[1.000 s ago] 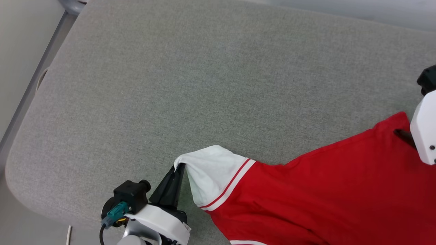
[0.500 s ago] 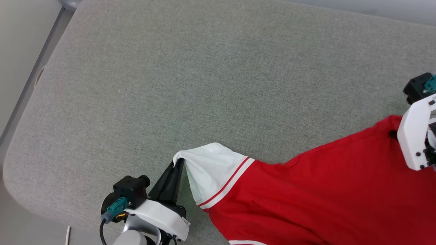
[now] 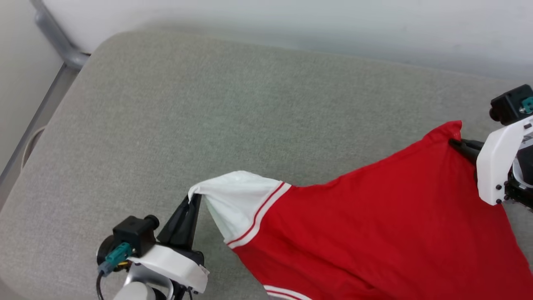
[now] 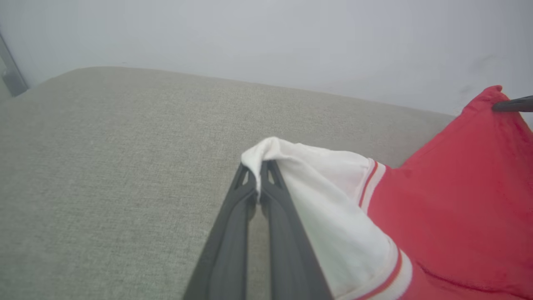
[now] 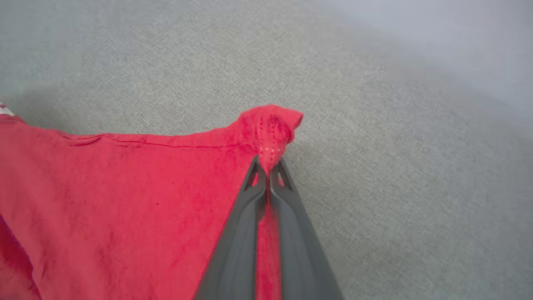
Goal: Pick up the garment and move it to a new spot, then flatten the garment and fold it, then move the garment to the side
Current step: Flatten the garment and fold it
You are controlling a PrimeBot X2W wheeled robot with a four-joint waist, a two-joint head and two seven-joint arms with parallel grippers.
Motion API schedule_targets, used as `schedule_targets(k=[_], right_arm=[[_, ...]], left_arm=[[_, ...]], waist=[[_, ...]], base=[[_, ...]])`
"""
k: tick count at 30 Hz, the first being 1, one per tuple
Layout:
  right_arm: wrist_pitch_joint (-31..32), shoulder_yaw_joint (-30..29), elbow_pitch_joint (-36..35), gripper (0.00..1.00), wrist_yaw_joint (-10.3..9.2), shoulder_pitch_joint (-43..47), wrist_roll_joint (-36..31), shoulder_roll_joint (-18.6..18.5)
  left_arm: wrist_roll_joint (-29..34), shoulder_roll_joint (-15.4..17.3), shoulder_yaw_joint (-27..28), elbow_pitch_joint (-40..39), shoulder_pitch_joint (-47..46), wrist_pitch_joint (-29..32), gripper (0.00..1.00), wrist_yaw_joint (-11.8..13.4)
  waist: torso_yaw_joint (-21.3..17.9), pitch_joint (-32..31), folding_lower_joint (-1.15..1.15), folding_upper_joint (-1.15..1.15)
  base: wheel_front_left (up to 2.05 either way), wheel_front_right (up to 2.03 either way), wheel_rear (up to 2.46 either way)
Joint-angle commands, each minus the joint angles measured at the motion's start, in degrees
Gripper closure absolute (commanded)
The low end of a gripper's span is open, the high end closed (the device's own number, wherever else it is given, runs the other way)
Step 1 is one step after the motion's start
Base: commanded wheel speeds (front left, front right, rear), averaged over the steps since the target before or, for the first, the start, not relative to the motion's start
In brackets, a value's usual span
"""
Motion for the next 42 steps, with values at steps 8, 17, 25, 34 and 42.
schedule_targets(k=[8,17,25,34,42], right_arm=[[-7.50,-5.89,-5.32,1.00,-0.05,3.92,0.21,0.70],[-9.49,-15.42,-12.12,1.00,-0.05,2.04,-2.93,4.13],[-7.65,-21.57,-16.88,1.00,-0.05,-3.34,-7.14,8.03],[-3.34,-25.08,-16.25,1.00,-0.05,-16.06,-10.93,9.52],[-2.70,-24.40,-10.84,1.00,-0.05,-31.73,-15.04,9.96]], left_arm=[[1.04,3.50,2.56,-6.58,-6.42,2.37,1.00,1.17],[2.30,8.22,5.68,-13.94,-18.77,7.94,1.00,0.95],[2.59,8.55,5.24,-14.57,-33.61,12.03,1.00,-1.07],[2.67,7.06,4.85,-8.84,-51.74,13.99,1.00,-3.34],[3.46,6.81,4.77,0.53,-67.08,13.29,1.00,-5.05]], waist=[[-4.60,-6.60,0.00,0.00],[-6.99,-7.42,0.00,0.00],[-7.58,-4.09,0.00,0.00],[-7.11,6.02,0.00,0.00],[-6.80,14.47,0.00,0.00]], base=[[0.00,0.00,0.00],[0.00,0.00,0.00],[0.00,0.00,0.00],[0.00,0.00,0.00],[0.00,0.00,0.00]])
